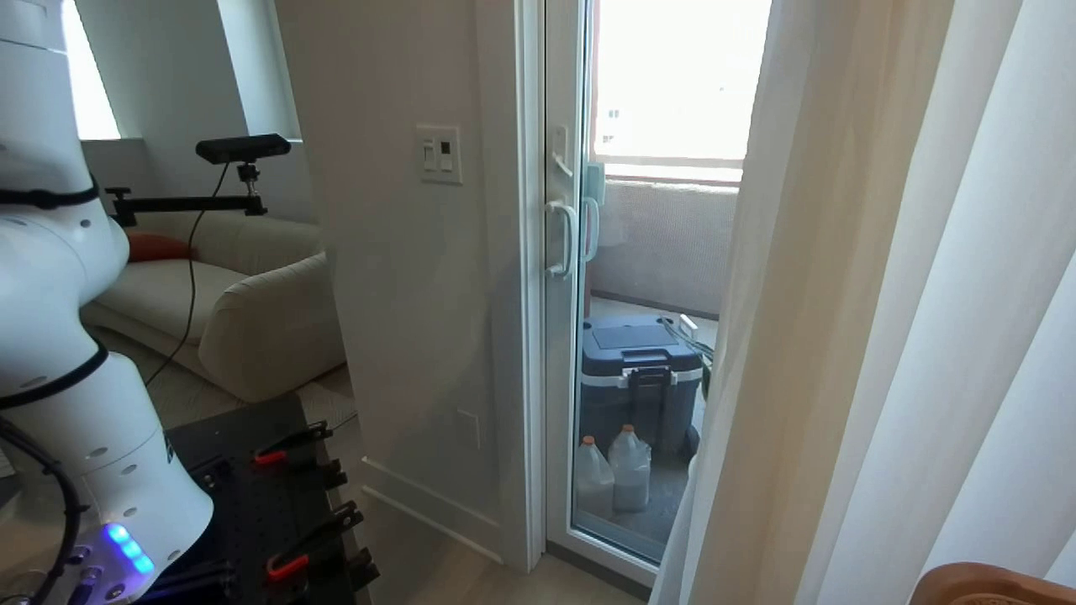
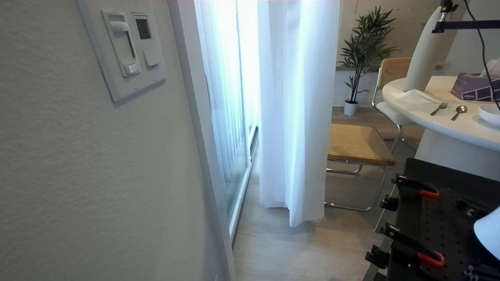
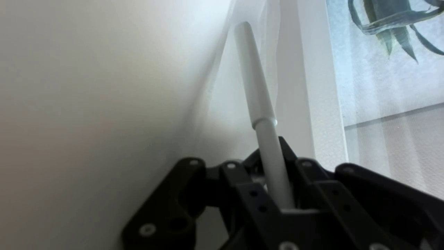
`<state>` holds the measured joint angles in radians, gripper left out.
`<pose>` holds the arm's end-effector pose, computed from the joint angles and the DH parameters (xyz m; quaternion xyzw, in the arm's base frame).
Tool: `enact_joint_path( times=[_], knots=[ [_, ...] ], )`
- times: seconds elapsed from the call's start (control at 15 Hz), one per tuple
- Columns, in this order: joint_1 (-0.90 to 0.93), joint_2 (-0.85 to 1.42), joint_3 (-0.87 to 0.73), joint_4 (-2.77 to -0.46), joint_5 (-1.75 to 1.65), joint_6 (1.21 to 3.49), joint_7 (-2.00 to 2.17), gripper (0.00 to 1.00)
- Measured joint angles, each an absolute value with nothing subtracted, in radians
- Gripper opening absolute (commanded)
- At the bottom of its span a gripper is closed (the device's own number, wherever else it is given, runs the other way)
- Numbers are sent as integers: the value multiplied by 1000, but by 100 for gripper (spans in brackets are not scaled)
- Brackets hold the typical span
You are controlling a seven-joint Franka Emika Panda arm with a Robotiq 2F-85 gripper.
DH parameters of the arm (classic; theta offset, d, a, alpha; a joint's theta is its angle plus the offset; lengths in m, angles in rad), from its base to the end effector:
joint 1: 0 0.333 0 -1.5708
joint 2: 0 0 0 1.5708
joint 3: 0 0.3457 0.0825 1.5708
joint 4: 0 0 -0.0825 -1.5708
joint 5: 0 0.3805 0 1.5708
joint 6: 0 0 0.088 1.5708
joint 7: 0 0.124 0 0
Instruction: Pull the blinds to the right, switch off the light, then pull the blinds to the left
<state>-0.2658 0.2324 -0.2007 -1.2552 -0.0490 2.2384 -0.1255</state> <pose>0.6157 -0.2876 0.7364 0.9180 -0.1399 0.3397 0.1494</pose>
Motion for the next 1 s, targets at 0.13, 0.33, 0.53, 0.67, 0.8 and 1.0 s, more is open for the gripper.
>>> enact_joint_path(
  times=[0.13,0.33,0.53,0.67,0.8,1.0],
  knots=[
    [-257,236,-178,-1255,-37,2232,-150,2],
    [-215,236,-115,-1284,-26,2230,-173,2],
    [-158,233,-40,-1327,8,2230,-173,2],
    [-133,232,6,-1344,59,2230,-177,2],
    [-127,231,39,-1347,122,2217,-223,2],
    [-136,228,49,-1340,203,2171,-338,2]
  ],
)
